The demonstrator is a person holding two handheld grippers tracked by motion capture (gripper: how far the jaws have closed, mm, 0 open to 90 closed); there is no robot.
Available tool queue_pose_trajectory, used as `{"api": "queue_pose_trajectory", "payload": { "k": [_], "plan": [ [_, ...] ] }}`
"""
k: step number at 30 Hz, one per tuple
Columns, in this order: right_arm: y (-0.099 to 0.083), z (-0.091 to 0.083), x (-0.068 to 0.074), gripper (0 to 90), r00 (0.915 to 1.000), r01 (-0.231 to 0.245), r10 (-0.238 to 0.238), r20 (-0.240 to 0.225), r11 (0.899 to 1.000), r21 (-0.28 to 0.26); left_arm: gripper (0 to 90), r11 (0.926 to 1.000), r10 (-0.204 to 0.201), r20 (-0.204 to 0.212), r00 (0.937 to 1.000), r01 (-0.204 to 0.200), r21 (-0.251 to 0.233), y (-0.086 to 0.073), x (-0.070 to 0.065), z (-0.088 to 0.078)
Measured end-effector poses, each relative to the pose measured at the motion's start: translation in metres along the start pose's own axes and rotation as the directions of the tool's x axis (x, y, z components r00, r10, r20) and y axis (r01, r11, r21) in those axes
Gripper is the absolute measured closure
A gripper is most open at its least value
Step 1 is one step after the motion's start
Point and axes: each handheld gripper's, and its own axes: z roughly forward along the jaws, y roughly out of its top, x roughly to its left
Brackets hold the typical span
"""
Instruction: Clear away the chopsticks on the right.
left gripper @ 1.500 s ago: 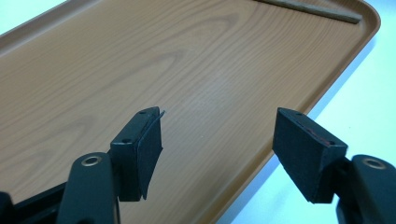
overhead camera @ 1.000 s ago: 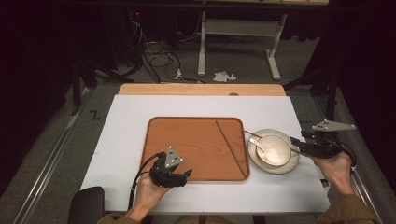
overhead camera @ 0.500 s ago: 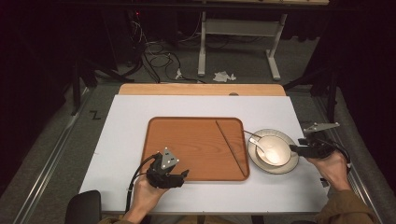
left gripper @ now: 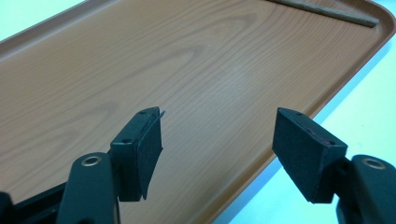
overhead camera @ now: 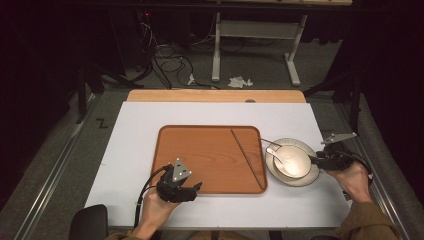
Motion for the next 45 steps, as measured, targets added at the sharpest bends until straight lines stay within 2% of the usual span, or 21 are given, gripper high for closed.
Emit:
{"api": "queue_pose_trajectory", "payload": {
  "k": [5, 7, 10, 14, 15, 22, 27, 29, 36, 41, 45],
  "plan": [
    [-0.002, -0.002, 0.002, 65.8, 0.9995, 0.030, -0.029, 0.015, 0.999, -0.022, 32.9, 1.0000, 0.000, 0.002, 1.0000, 0.000, 0.002, 0.000, 0.000, 0.000],
    [-0.001, -0.003, 0.003, 67.3, 0.9984, 0.051, -0.051, 0.027, 0.999, -0.013, 32.9, 1.0000, 0.000, 0.001, 1.0000, 0.000, 0.005, 0.000, 0.000, 0.001],
    [0.000, -0.004, 0.004, 71.7, 0.9975, 0.068, -0.068, 0.020, 0.998, -0.016, 32.9, 1.0000, 0.001, 0.001, 1.0000, -0.001, 0.004, 0.000, 0.000, 0.001],
    [0.002, -0.001, 0.004, 72.8, 0.9962, 0.087, -0.087, 0.011, 0.996, 0.003, 32.9, 1.0000, 0.001, 0.002, 1.0000, -0.001, 0.005, 0.000, 0.000, 0.001],
    [0.002, 0.000, 0.004, 72.9, 0.9968, 0.080, -0.080, -0.002, 0.997, 0.007, 33.0, 1.0000, 0.002, 0.003, 1.0000, -0.002, 0.005, 0.000, -0.001, 0.001],
    [0.006, 0.004, 0.004, 73.7, 0.9975, 0.071, -0.071, -0.007, 0.997, 0.017, 32.9, 1.0000, 0.001, 0.007, 1.0000, -0.001, 0.008, 0.000, -0.001, 0.002],
    [0.007, 0.006, 0.002, 77.5, 0.9977, 0.068, -0.068, -0.008, 0.997, 0.025, 32.9, 1.0000, 0.000, 0.007, 1.0000, 0.000, 0.008, 0.000, 0.000, 0.002],
    [0.008, 0.006, 0.003, 79.5, 0.9987, 0.051, -0.051, -0.007, 0.998, 0.028, 32.9, 1.0000, 0.000, 0.008, 1.0000, 0.000, 0.009, 0.000, 0.000, 0.002],
    [0.007, 0.006, 0.000, 84.1, 0.9993, 0.036, -0.036, -0.007, 0.999, 0.027, 33.0, 0.9999, 0.000, 0.013, 0.9999, 0.000, 0.012, 0.000, 0.000, 0.002],
    [0.006, 0.004, 0.002, 84.6, 0.9996, 0.025, -0.025, -0.009, 1.000, 0.000, 33.1, 0.9999, 0.000, 0.016, 0.9999, 0.000, 0.016, 0.001, 0.000, 0.003],
    [0.007, -0.005, 0.004, 84.8, 1.0000, -0.001, 0.001, -0.010, 0.999, -0.041, 33.0, 0.9998, 0.001, 0.021, 0.9998, -0.001, 0.018, 0.001, 0.000, 0.003]
  ]
}}
